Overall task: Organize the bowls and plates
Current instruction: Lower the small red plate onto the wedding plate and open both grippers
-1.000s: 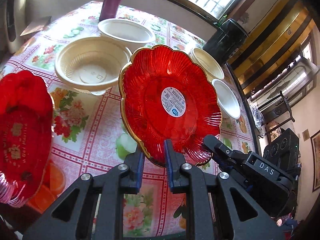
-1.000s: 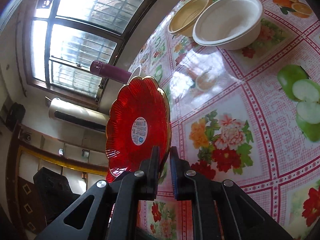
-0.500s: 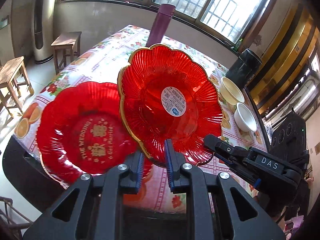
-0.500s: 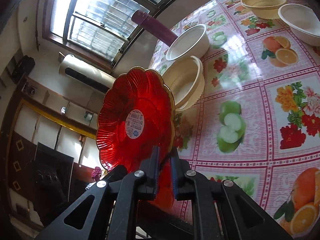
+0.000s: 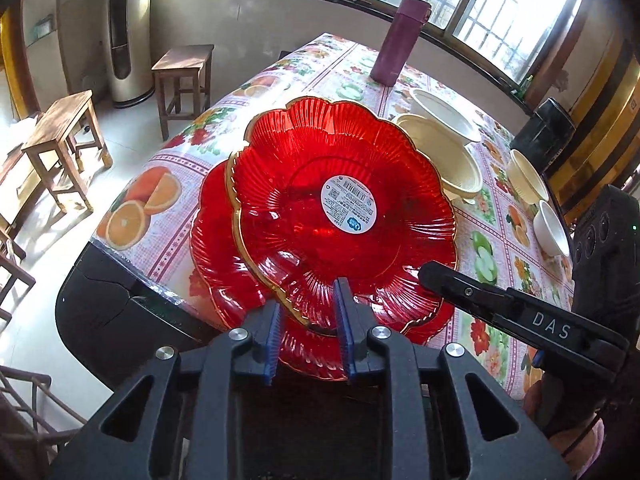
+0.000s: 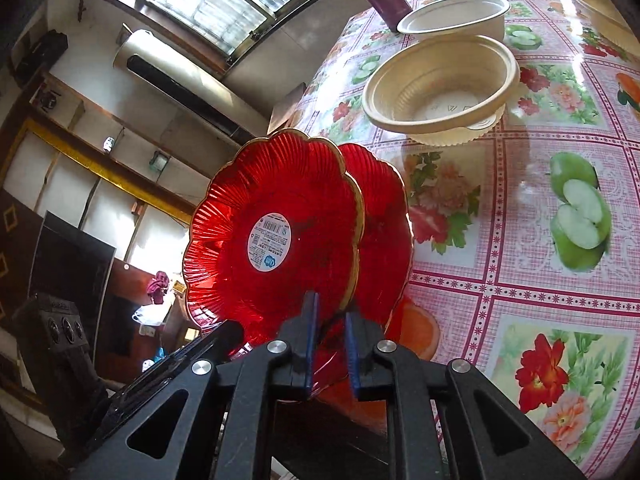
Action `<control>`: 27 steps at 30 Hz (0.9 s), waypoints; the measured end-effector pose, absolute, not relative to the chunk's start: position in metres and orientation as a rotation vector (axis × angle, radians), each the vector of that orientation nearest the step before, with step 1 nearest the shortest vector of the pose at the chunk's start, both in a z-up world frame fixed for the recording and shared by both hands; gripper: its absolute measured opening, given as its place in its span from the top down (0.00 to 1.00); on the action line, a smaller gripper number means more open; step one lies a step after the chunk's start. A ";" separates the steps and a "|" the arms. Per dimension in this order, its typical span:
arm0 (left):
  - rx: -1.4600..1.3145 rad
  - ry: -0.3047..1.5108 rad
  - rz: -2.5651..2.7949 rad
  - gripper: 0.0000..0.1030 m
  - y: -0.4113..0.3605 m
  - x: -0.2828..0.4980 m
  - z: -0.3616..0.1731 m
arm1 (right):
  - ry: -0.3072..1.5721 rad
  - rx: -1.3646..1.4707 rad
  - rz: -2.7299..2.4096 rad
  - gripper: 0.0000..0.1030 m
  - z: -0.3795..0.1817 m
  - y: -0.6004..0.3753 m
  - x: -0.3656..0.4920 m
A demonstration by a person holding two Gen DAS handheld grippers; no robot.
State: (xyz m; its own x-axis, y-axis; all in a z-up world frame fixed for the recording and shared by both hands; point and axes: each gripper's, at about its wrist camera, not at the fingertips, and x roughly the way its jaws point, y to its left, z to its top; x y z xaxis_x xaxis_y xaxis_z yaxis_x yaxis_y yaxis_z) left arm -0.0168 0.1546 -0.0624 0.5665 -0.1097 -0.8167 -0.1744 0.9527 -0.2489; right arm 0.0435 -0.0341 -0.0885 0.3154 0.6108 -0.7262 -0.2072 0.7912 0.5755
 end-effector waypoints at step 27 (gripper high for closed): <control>-0.217 0.744 0.225 0.29 0.166 -0.031 -0.017 | 0.836 0.158 0.557 0.35 -0.033 -0.061 0.015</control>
